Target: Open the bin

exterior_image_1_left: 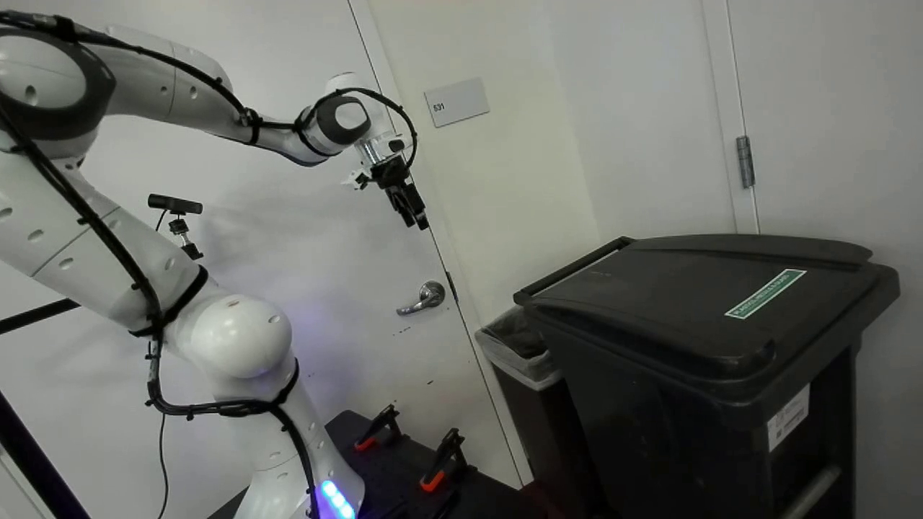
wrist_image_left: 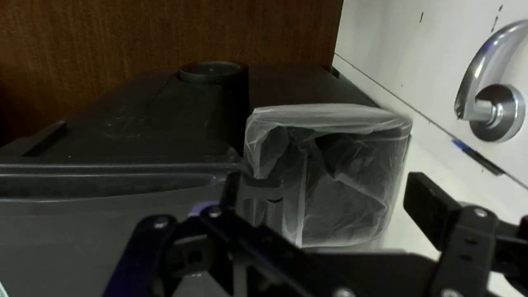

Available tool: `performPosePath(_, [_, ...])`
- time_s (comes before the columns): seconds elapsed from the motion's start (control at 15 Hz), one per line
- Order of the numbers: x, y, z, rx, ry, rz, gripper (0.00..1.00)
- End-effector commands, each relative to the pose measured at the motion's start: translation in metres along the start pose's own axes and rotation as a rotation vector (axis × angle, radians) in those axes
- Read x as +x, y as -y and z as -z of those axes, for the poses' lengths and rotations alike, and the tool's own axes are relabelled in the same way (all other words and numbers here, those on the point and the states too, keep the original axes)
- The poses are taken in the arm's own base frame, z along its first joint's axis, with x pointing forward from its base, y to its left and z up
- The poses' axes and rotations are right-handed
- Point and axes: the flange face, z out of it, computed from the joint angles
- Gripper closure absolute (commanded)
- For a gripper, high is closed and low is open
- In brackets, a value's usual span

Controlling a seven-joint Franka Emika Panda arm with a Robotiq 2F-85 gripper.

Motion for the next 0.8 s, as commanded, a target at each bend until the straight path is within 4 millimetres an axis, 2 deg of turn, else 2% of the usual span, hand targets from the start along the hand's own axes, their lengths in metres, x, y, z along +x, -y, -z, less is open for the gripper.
performPosePath(0.0, [-0.006, -0.058, -0.013, 0.078, -0.067, -0.171, 0.0])
performPosePath(0.6, [-0.016, -0.229, -0.099, 0.114, -0.182, -0.637, 0.0])
performPosePath(0.67, [-0.002, -0.245, -0.1, 0.11, -0.203, -0.686, 0.0])
performPosePath(0.73, [-0.004, -0.259, -0.105, 0.102, -0.228, -0.729, 0.0])
